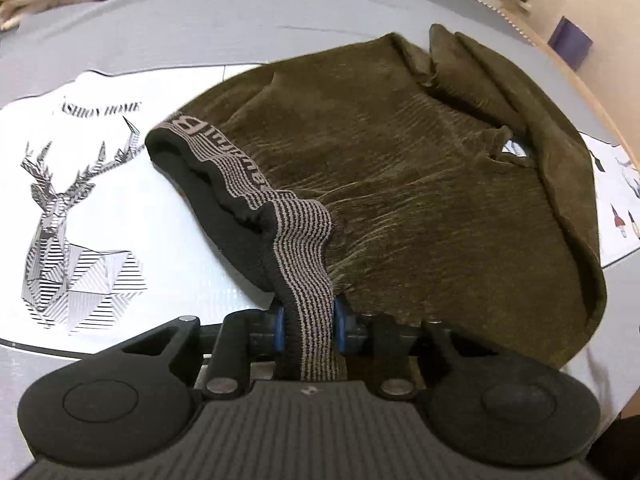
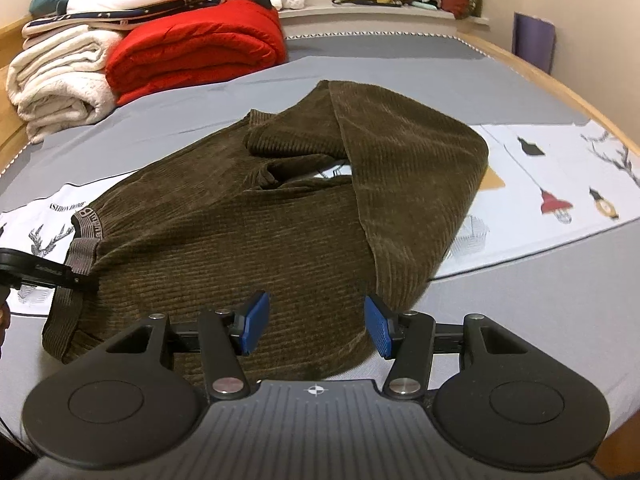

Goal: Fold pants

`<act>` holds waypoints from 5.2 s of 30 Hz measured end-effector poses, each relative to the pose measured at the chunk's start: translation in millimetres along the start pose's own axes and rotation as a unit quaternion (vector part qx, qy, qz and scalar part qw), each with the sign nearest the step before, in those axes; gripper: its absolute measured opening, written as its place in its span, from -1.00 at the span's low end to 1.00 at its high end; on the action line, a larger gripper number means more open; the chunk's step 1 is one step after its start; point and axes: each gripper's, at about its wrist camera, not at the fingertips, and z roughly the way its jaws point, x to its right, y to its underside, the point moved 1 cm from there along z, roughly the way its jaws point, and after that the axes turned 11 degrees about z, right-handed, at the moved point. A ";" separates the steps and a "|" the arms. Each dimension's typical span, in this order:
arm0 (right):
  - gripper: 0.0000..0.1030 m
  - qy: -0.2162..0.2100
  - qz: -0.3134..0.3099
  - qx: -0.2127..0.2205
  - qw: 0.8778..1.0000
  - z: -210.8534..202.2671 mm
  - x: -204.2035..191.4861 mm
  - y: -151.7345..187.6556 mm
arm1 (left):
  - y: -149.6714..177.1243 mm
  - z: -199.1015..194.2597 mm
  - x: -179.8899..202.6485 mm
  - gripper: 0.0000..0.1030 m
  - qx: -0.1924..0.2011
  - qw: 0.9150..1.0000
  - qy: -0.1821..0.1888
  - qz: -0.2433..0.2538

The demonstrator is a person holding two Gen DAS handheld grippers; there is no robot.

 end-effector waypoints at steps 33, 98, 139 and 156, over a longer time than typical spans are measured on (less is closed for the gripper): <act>0.23 -0.017 -0.055 -0.064 0.996 56.8 -81.9 15.3 | 42.6 -80.6 -67.9 0.38 0.058 0.982 -0.176 -0.030; -0.98 0.044 -0.217 -0.009 0.975 175.7 -62.8 -76.2 | 6.4 -19.2 41.4 0.63 -0.012 0.997 -0.043 0.057; 0.21 0.021 -0.193 -0.063 0.979 192.4 -81.9 -90.8 | 9.6 3.4 60.9 0.63 -0.031 0.995 -0.042 0.081; -0.84 0.023 -0.130 -0.047 0.990 161.5 -16.9 -127.5 | 9.0 -1.0 55.2 0.63 -0.028 0.995 -0.046 0.079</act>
